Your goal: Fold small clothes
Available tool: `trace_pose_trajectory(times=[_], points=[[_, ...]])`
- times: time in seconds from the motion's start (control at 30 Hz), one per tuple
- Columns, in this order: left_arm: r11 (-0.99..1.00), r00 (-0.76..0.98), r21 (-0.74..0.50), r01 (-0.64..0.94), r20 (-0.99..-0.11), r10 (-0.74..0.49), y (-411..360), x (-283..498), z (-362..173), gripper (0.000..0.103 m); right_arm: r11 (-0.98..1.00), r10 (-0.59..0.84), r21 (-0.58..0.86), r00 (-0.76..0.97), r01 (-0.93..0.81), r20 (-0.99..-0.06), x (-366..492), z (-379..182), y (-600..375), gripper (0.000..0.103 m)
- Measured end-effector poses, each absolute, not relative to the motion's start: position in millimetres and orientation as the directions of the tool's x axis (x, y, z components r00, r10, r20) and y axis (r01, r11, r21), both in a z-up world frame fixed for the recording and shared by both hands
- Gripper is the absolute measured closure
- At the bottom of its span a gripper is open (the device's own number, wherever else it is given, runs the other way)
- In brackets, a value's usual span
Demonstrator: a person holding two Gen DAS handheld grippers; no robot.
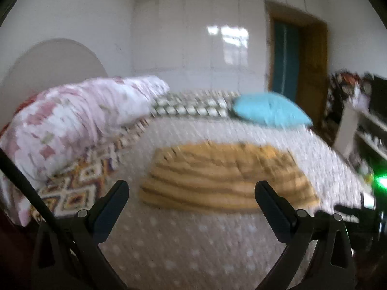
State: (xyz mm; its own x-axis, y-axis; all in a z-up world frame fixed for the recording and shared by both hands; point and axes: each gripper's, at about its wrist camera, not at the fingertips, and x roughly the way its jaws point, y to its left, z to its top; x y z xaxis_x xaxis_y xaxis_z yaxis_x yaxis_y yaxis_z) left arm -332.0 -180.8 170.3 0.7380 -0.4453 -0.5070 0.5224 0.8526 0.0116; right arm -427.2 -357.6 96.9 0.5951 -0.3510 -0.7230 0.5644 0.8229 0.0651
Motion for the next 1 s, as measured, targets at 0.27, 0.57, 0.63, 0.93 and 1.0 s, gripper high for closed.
trace_pose_trajectory(times=[0.27, 0.57, 0.63, 0.93, 1.0], points=[[0.85, 0.669, 0.046, 0.524, -0.64, -0.378, -199, -339, 133, 0.0, 0.81, -0.351, 0.048, 0.549, 0.585, -0.759, -425, 82, -359, 0.037], [0.864, 0.64, 0.052, 0.501, -0.694, -0.329, -197, -332, 120, 0.0, 0.826, -0.358, 0.013, 0.541, 0.564, -0.761, -417, 79, -346, 0.034], [0.863, 0.636, 0.057, 0.502, -0.7, -0.324, -198, -333, 119, 0.0, 0.83, -0.362, 0.001, 0.54, 0.558, -0.76, -415, 78, -343, 0.034], [0.858, 0.59, 0.047, 0.511, -0.745, -0.311, -203, -330, 107, 0.0, 0.83, -0.376, -0.025, 0.525, 0.557, -0.763, -413, 76, -342, 0.033], [0.859, 0.584, 0.042, 0.51, -0.75, -0.31, -203, -330, 106, 0.0, 0.827, -0.377, -0.027, 0.519, 0.561, -0.767, -413, 74, -342, 0.033]])
